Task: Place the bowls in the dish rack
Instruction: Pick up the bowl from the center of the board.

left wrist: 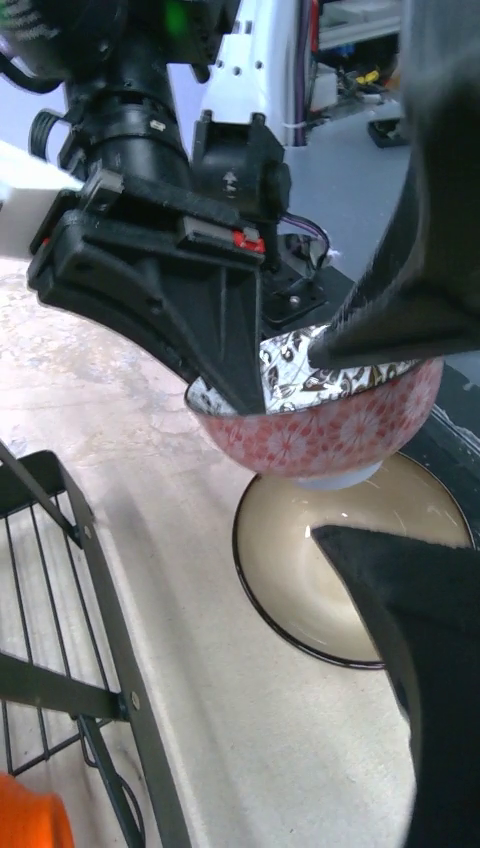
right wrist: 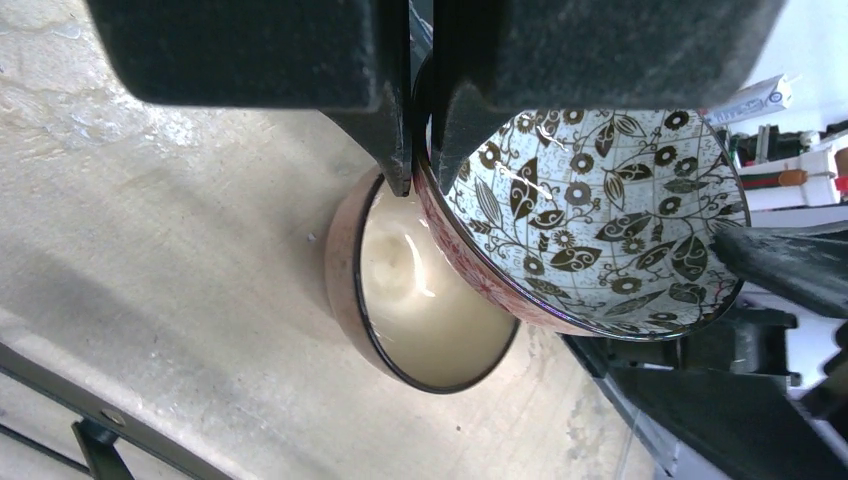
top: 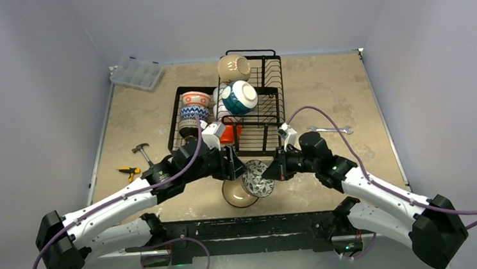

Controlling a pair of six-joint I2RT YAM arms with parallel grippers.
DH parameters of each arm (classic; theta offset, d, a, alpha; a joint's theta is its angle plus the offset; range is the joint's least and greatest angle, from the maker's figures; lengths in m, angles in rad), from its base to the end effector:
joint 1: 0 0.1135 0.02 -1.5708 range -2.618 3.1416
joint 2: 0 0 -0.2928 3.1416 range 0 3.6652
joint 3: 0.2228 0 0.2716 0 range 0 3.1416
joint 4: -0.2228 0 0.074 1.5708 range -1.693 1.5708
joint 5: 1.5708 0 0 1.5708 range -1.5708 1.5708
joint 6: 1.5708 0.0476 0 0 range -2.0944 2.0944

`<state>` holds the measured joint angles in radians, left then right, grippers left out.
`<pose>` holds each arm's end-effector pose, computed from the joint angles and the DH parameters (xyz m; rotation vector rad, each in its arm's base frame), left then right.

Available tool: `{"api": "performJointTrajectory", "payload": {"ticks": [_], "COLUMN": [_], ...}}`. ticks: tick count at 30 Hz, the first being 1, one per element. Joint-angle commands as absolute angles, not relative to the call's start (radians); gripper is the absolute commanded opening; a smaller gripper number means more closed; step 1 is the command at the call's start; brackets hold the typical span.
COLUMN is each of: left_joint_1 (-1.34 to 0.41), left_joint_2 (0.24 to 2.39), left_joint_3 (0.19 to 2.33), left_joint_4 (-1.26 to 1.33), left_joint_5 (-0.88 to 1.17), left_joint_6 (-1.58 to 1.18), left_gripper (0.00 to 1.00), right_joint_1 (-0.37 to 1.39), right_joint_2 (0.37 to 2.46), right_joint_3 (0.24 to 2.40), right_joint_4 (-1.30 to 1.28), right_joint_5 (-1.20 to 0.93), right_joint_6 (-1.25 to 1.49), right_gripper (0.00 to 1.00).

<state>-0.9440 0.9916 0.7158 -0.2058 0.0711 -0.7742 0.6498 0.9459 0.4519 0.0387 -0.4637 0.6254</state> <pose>0.1372 -0.1952 0.2879 0.2393 2.2399 -1.0853 0.1584 0.1471 0.2269 -0.3499 2.1902 1.2311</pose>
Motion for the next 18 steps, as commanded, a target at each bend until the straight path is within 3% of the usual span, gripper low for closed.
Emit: {"api": "performJointTrajectory", "payload": {"ticks": [1, 4, 6, 12, 18], "left_joint_1": [-0.940, -0.940, -0.939, -0.940, -0.950], "left_joint_2": [0.963, 0.935, 0.919, 0.920, 1.027], "left_joint_3": [0.680, 0.627, 0.583, 0.395, 0.394], "left_joint_4": [-0.161, -0.089, -0.023, 0.315, 0.432], "left_joint_5": [0.084, 0.132, 0.175, 0.290, 0.343], "left_joint_6": [-0.837, -0.901, -0.956, -1.158, -1.201], "left_gripper": [0.68, 0.88, 0.94, 0.96, 0.93], "right_joint_1": [0.658, 0.657, 0.657, 0.657, 0.657], "right_joint_2": [0.868, 0.827, 0.800, 0.761, 0.758], "right_joint_3": [0.494, 0.497, 0.499, 0.509, 0.521], "right_joint_4": [0.112, 0.107, 0.104, 0.109, 0.107], "right_joint_5": [-0.484, -0.467, -0.456, -0.449, -0.453], "right_joint_6": [0.628, 0.629, 0.631, 0.640, 0.640], "right_gripper": [0.00, 0.00, 0.00, 0.00, 0.00]}}
